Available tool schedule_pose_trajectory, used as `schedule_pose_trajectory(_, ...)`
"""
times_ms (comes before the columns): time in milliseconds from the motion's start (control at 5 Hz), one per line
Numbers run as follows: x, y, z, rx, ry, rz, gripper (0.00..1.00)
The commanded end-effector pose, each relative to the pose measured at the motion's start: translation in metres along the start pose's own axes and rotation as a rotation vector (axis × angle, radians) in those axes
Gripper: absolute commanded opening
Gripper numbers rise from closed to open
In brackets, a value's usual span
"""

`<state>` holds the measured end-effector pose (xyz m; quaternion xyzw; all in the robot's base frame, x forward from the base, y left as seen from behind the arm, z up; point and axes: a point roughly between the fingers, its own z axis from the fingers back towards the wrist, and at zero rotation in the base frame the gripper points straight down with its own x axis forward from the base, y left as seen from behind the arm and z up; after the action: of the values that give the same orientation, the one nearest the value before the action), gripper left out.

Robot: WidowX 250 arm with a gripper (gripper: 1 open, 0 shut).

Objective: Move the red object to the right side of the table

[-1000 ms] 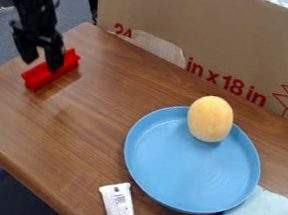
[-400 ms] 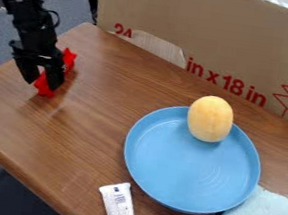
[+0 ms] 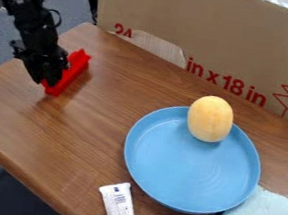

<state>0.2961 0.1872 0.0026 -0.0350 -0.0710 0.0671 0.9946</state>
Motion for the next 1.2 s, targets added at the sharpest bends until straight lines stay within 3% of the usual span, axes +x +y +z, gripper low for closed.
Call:
schedule_pose_trajectory(0, 0.01, -0.01, 0.015, 0.012, -0.011, -0.004, 0.0)
schedule_pose_trajectory(200, 0.001, -0.01, 0.022, 0.007, 0.011, 0.009, 0.0)
schedule_pose_trajectory(400, -0.002, -0.011, 0.021, -0.018, 0.017, 0.006, 0.0)
schedule_pose_trajectory(800, 0.01, -0.031, 0.058, -0.08, -0.007, 0.002, 0.0)
schedule_pose_trajectory(1000, 0.011, -0.031, 0.081, -0.086, -0.043, 0.018, 0.0)
